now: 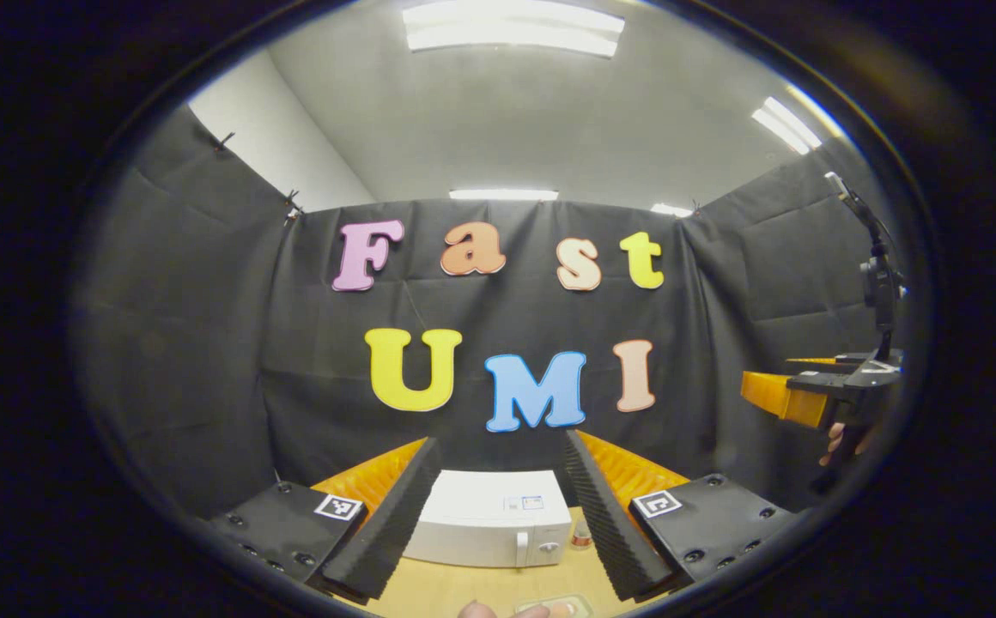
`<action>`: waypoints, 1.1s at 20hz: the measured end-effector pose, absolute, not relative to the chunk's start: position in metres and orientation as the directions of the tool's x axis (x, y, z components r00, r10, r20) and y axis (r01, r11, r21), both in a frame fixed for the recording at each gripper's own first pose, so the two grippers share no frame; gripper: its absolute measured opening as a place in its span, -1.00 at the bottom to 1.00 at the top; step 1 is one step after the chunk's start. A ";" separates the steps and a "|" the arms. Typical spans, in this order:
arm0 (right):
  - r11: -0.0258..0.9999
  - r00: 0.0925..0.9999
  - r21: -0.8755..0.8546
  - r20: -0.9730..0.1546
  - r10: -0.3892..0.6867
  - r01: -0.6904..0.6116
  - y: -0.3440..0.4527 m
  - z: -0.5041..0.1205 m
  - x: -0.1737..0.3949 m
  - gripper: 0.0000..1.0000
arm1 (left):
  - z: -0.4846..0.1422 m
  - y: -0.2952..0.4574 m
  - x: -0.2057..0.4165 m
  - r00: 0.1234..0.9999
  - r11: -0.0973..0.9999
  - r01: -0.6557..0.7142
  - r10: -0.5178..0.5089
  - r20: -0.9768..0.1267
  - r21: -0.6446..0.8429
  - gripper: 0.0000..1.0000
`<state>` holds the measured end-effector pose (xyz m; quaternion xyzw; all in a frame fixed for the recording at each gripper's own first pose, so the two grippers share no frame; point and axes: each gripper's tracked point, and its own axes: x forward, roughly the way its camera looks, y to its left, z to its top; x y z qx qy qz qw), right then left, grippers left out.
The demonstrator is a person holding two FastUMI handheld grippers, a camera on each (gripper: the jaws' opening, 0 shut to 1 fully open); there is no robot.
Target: Open the microwave oven with the left hand, put the food in, and close the microwave oven.
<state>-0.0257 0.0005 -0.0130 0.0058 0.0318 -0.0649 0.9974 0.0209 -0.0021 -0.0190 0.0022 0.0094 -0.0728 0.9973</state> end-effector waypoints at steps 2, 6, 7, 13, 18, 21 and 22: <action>0.992 0.990 -0.001 -0.068 -0.128 0.128 -0.004 -0.014 -0.027 0.89 | -0.021 -0.004 0.023 0.990 0.990 0.142 -0.142 -0.017 0.005 0.96; 0.994 0.991 -0.006 -0.074 -0.107 0.107 -0.020 -0.016 -0.027 0.89 | -0.028 -0.020 0.019 0.993 0.993 0.116 -0.116 -0.021 0.023 0.96; 0.995 0.992 -0.001 -0.074 -0.099 0.099 -0.026 -0.015 -0.027 0.89 | -0.031 -0.027 0.018 0.993 0.993 0.115 -0.114 -0.021 0.019 0.96; 0.997 0.994 0.026 -0.087 -0.072 0.075 -0.062 -0.028 -0.014 0.89 | -0.074 -0.053 0.023 0.996 0.997 0.074 -0.073 -0.054 0.010 0.97; 0.994 0.992 0.034 -0.077 -0.099 0.102 -0.069 -0.028 -0.004 0.89 | -0.107 -0.058 0.050 0.994 0.995 0.093 -0.091 -0.067 0.030 0.96; 0.989 0.986 0.028 -0.092 -0.140 0.143 -0.060 -0.035 0.004 0.89 | -0.133 -0.065 0.079 0.986 0.989 0.149 -0.147 -0.075 0.011 0.96; 0.987 0.983 0.012 -0.098 -0.158 0.159 -0.058 -0.038 0.008 0.89 | -0.143 -0.064 0.088 0.983 0.987 0.163 -0.162 -0.082 0.004 0.96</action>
